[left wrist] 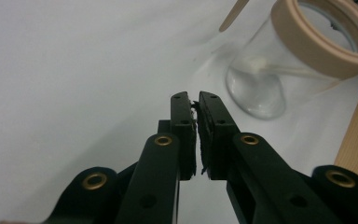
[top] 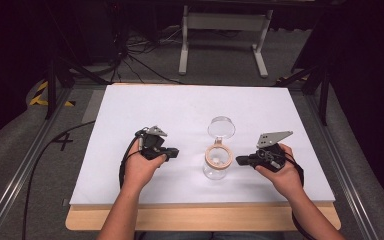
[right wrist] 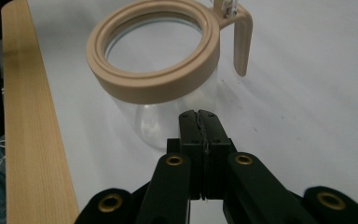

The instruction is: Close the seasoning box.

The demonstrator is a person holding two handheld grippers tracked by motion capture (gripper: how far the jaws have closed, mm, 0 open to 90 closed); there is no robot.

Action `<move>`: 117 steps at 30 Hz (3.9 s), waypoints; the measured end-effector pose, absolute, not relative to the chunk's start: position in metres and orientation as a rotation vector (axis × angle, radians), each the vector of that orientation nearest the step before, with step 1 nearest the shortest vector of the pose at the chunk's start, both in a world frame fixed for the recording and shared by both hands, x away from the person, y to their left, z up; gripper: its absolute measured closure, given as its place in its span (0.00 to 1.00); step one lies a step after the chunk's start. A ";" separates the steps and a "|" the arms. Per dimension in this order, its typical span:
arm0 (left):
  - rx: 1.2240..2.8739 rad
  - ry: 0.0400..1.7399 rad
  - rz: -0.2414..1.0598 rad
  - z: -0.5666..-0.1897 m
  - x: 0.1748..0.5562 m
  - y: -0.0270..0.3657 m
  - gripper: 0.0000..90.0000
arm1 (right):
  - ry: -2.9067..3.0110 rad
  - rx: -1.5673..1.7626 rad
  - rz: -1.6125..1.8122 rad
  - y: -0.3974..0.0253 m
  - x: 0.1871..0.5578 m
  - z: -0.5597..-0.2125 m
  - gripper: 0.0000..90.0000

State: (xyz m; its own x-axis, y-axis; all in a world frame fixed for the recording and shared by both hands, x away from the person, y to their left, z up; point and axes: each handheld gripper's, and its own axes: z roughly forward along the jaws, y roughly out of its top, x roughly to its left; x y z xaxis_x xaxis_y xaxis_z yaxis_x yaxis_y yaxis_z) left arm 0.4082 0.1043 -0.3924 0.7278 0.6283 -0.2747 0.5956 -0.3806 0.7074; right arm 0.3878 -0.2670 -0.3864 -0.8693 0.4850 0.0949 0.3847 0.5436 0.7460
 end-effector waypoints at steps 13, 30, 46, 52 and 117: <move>1.971 0.859 0.072 -0.371 0.443 0.082 0.98 | 2.601 0.684 1.398 -0.257 0.385 -0.359 1.00; 1.976 0.764 0.058 -0.343 0.465 0.036 0.98 | 2.583 0.683 1.500 -0.250 0.392 -0.355 1.00; 2.007 0.717 0.054 -0.339 0.460 0.030 0.98 | 2.574 0.695 1.513 -0.247 0.394 -0.355 1.00; 2.041 0.670 0.052 -0.337 0.452 0.027 0.97 | 2.570 0.683 1.526 -0.245 0.391 -0.353 1.00; 2.346 0.771 -0.007 -0.371 0.385 0.097 0.88 | 2.823 0.610 1.307 -0.234 0.372 -0.358 1.00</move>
